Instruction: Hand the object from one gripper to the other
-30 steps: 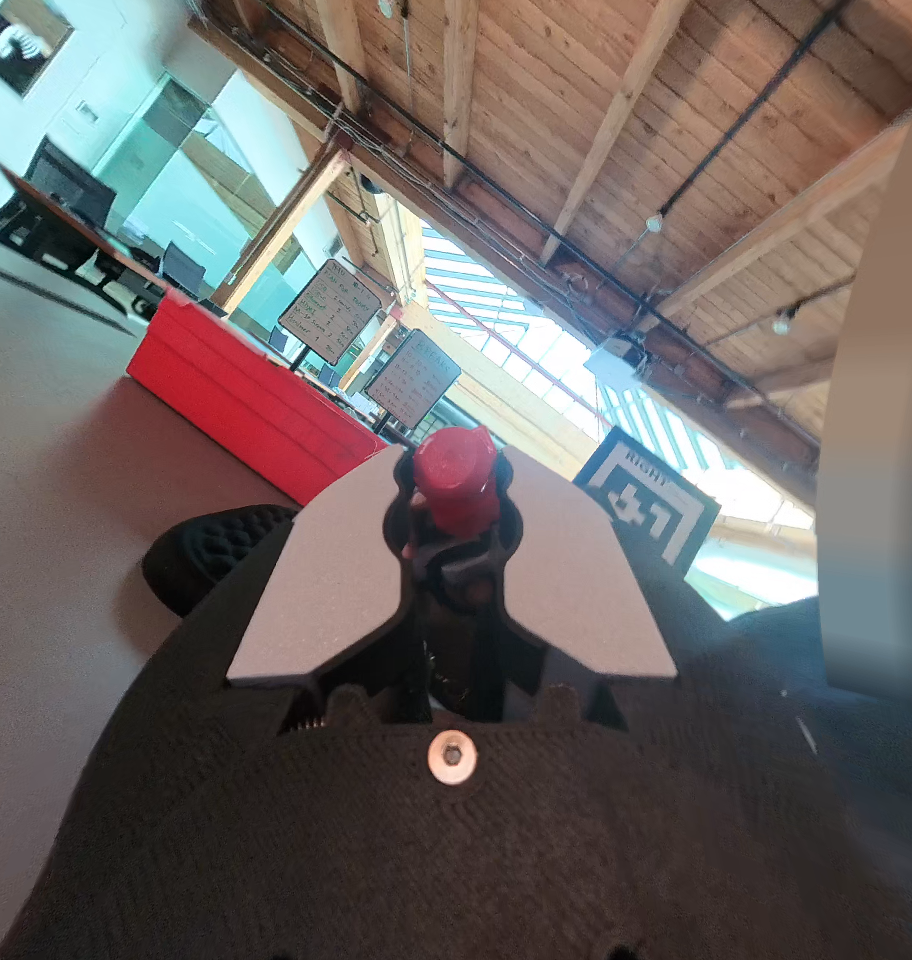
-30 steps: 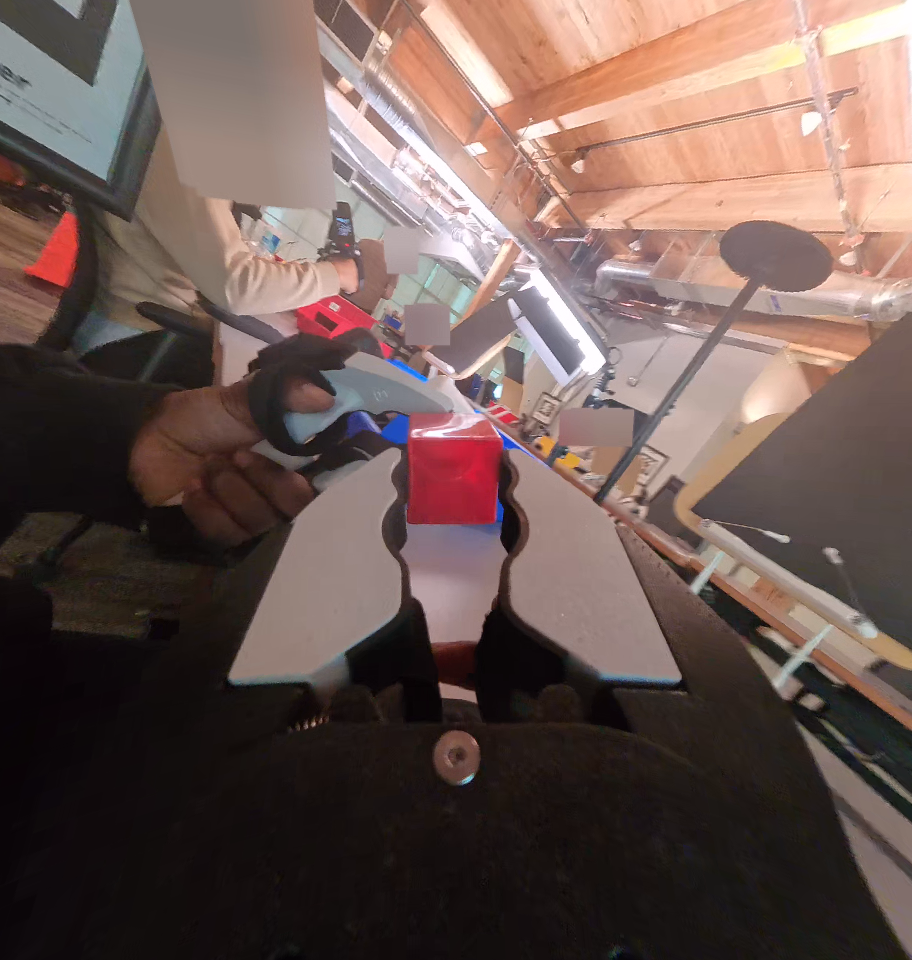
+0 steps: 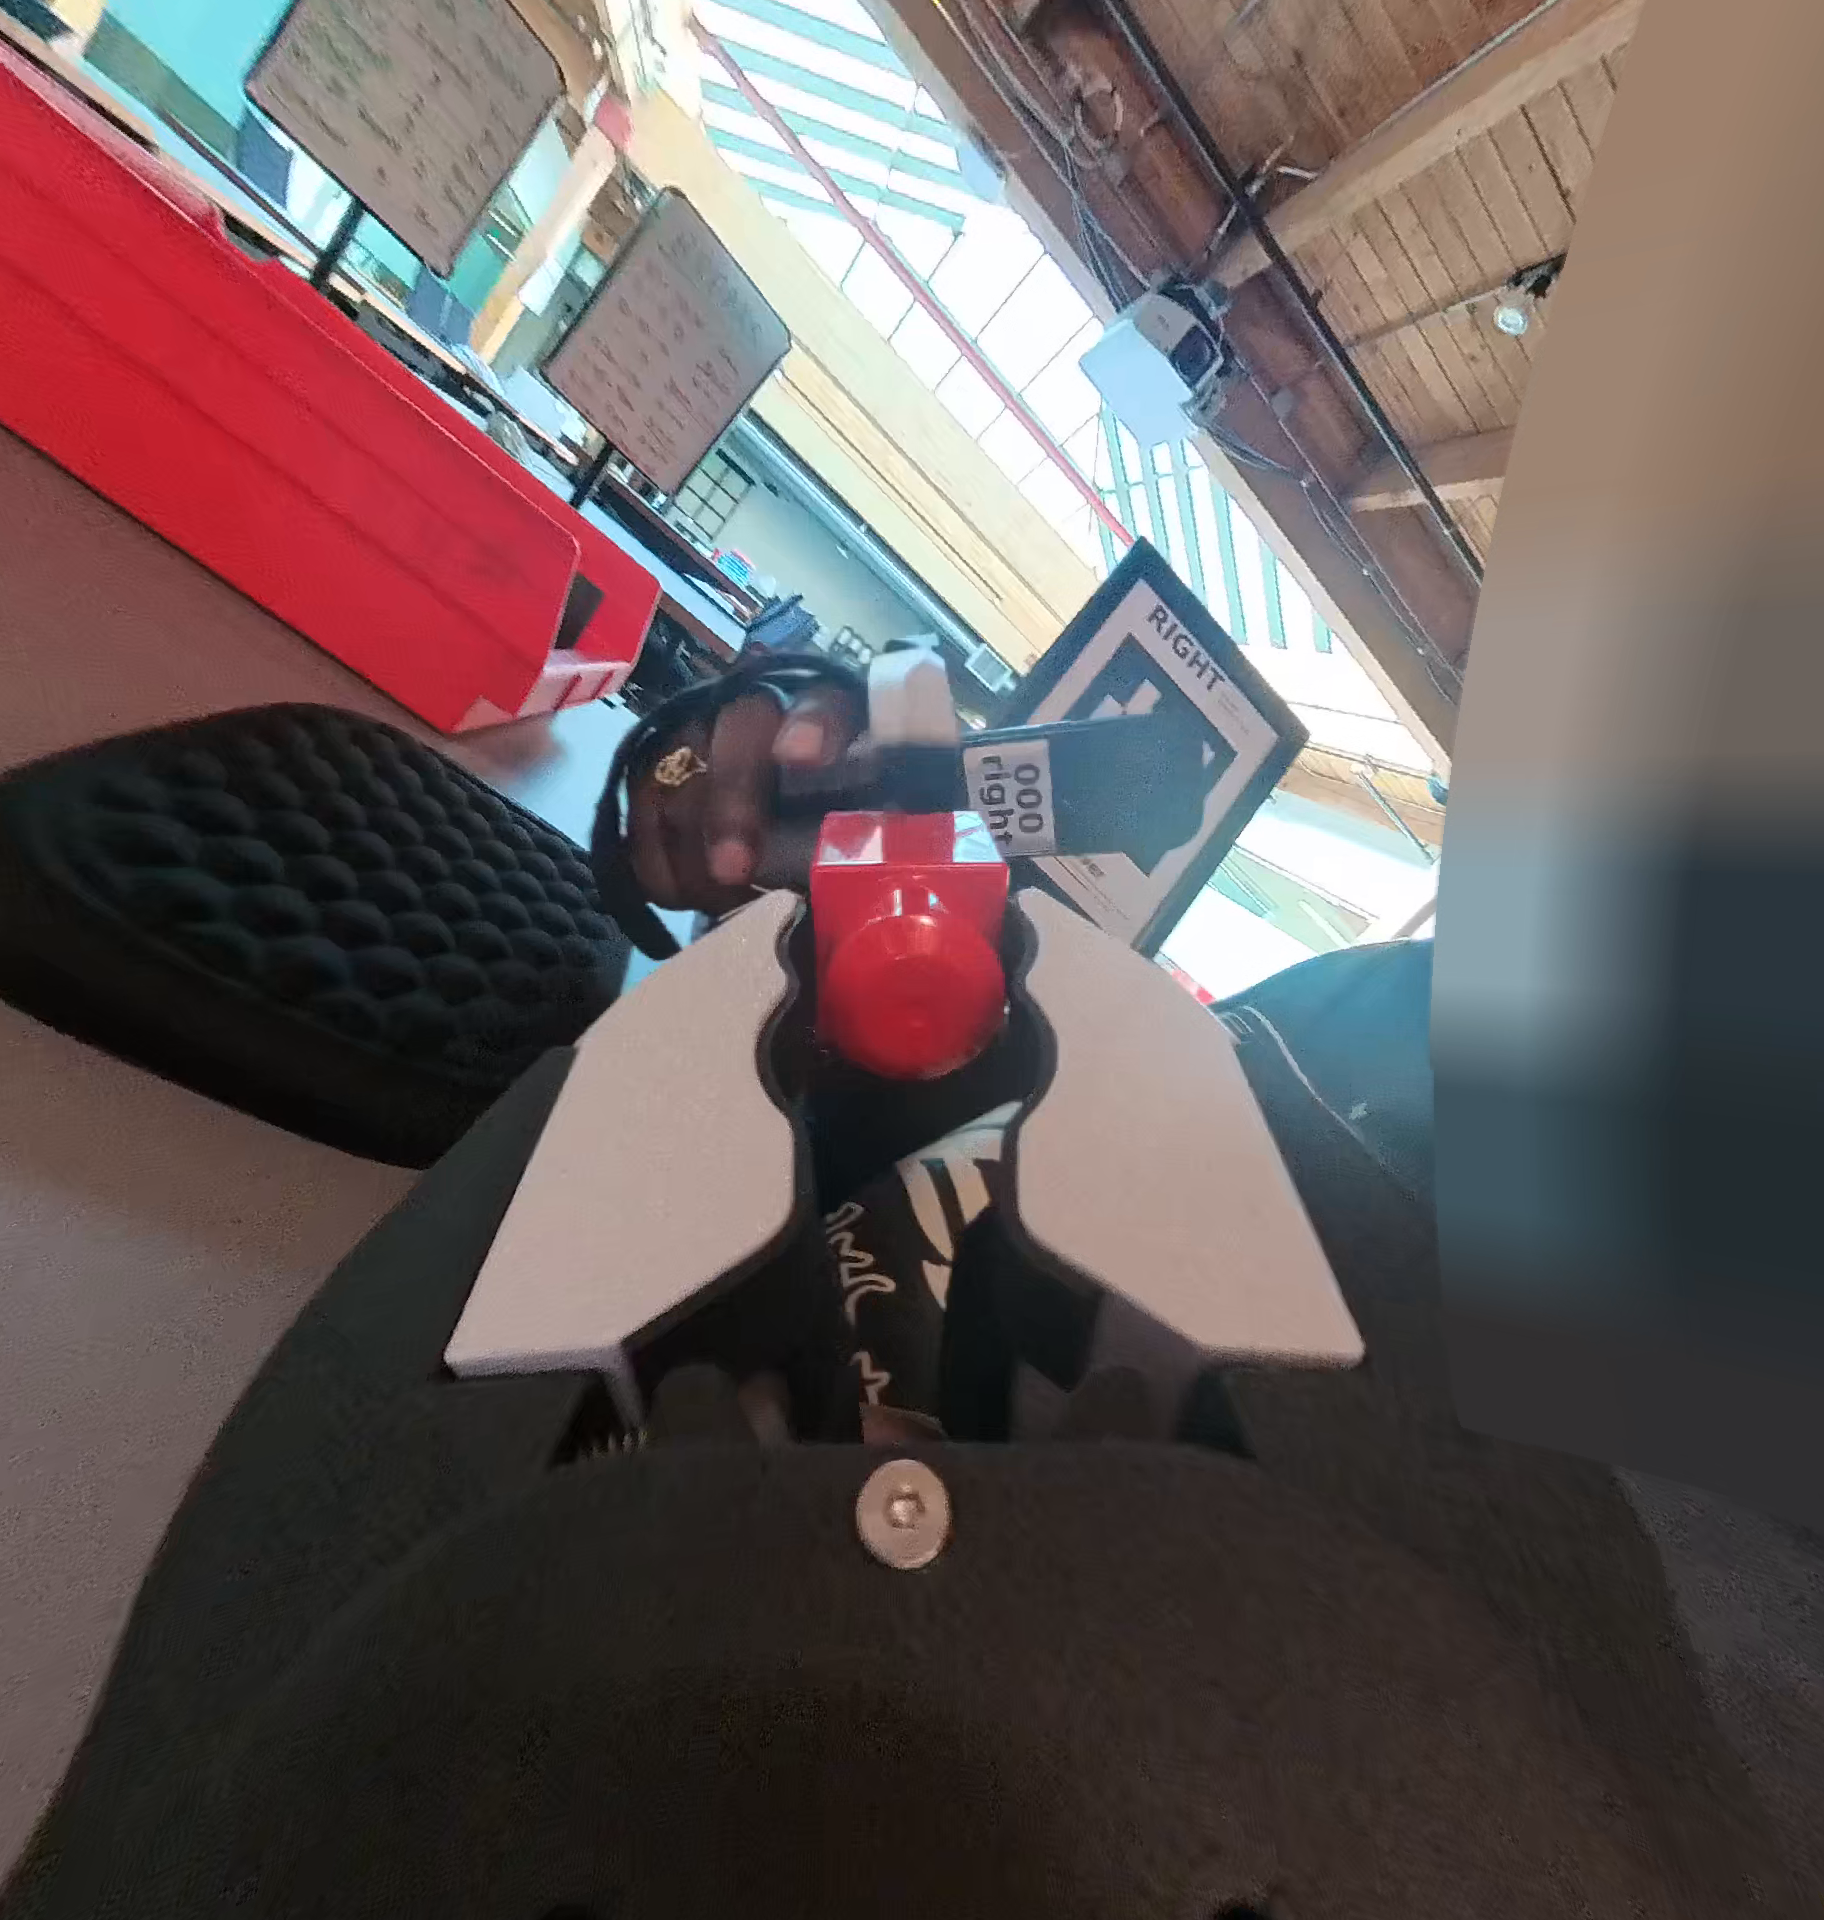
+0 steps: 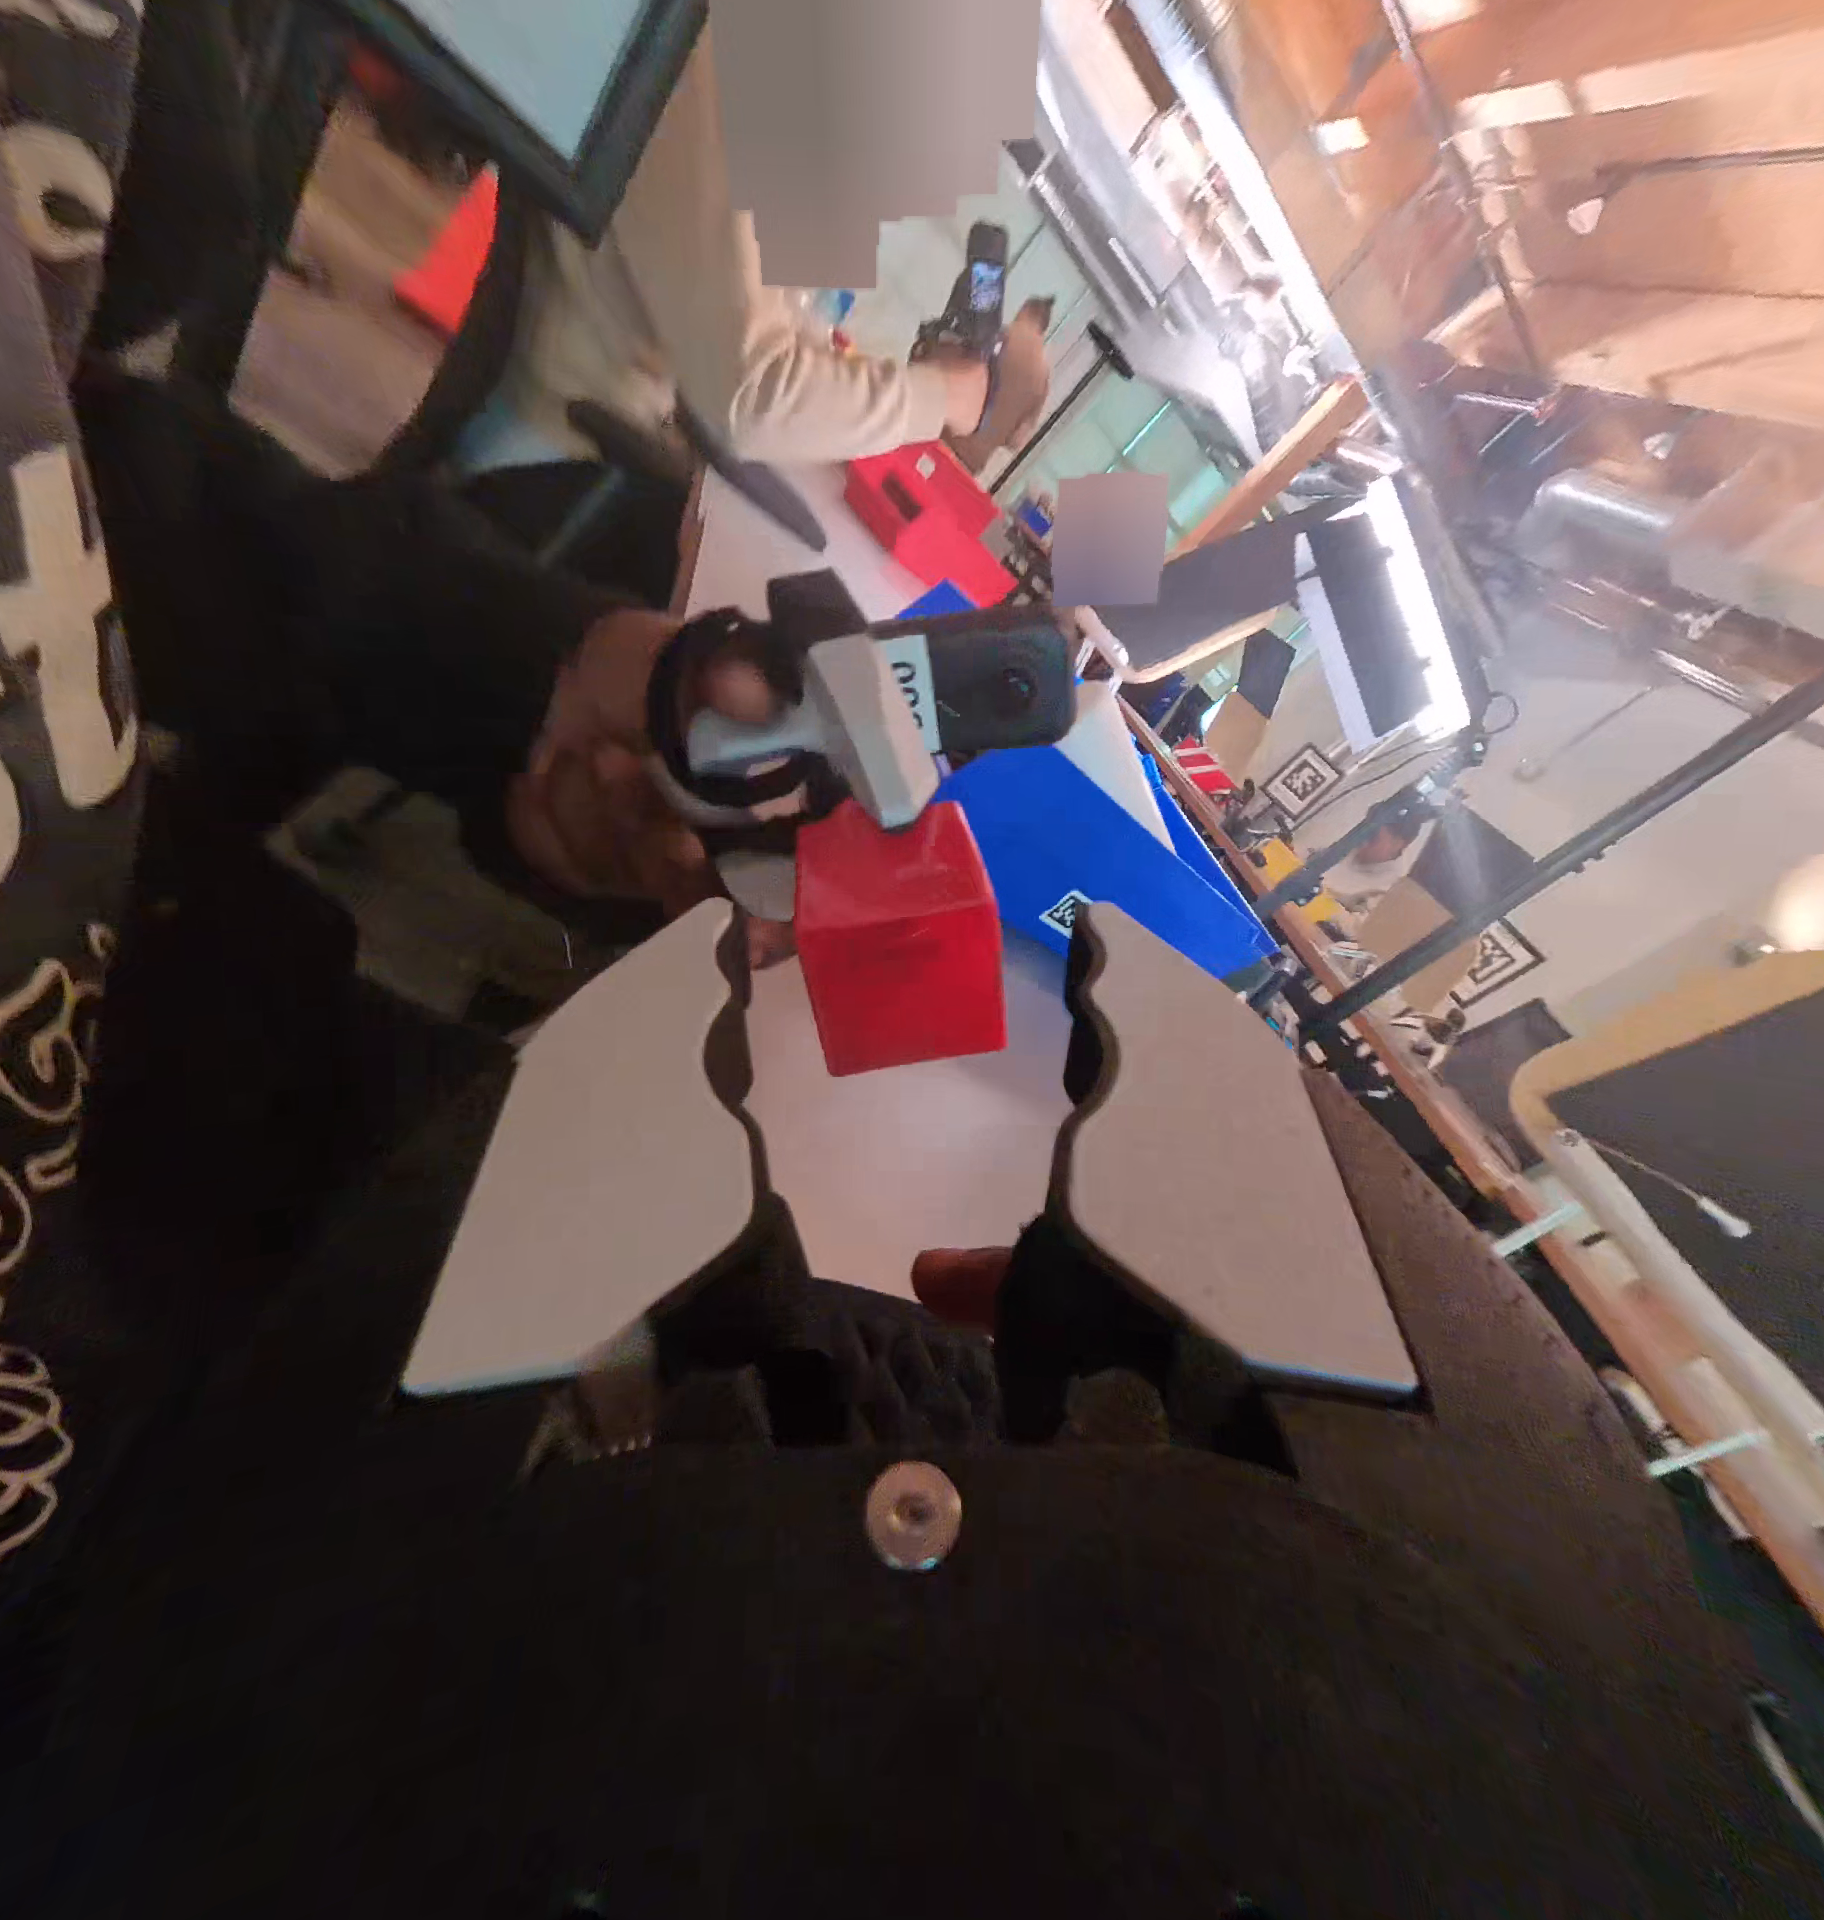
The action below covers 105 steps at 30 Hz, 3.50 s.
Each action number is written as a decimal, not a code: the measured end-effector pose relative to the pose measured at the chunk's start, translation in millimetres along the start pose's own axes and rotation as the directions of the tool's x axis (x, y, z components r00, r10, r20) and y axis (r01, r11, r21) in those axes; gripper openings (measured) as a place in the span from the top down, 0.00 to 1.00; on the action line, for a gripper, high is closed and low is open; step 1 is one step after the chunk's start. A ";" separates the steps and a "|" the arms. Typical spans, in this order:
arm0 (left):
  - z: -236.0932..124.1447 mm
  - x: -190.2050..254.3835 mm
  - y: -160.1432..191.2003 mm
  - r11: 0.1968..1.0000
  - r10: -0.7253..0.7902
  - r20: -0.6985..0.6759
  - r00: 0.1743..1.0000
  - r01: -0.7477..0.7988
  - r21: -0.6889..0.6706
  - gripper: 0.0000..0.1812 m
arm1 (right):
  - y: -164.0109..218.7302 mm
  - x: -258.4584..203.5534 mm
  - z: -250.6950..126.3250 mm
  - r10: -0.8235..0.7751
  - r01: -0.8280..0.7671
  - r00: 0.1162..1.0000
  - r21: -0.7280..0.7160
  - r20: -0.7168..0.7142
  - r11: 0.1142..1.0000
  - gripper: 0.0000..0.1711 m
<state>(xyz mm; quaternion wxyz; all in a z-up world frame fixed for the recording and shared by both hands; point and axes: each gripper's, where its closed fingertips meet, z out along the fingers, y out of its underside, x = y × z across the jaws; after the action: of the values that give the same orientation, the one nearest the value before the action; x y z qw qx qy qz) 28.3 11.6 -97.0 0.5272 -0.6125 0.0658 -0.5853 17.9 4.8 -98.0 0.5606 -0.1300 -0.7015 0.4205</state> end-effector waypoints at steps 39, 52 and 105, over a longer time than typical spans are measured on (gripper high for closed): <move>2.5 -1.2 2.2 0.733 0.680 0.242 0.692 -0.642 -0.225 0.80 | -9.5 0.1 -5.2 0.719 -0.769 0.595 -0.005 0.360 0.639 0.55; 7.8 15.2 33.4 0.965 0.108 -0.015 0.994 -0.108 -0.237 0.80 | -12.4 -19.3 -2.0 -0.114 0.106 0.984 0.065 0.136 0.992 0.71; 11.5 25.2 14.0 0.991 0.081 -0.045 0.996 -0.085 -0.100 0.80 | -19.5 -11.5 3.3 -0.125 0.123 0.991 0.028 0.048 0.992 0.48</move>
<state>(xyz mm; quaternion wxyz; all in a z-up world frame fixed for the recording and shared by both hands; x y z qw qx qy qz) 52.6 -5.5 -88.0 0.5178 -0.6231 0.1317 -0.5713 24.5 -16.1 -91.5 0.5695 -0.0686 -0.7167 0.3966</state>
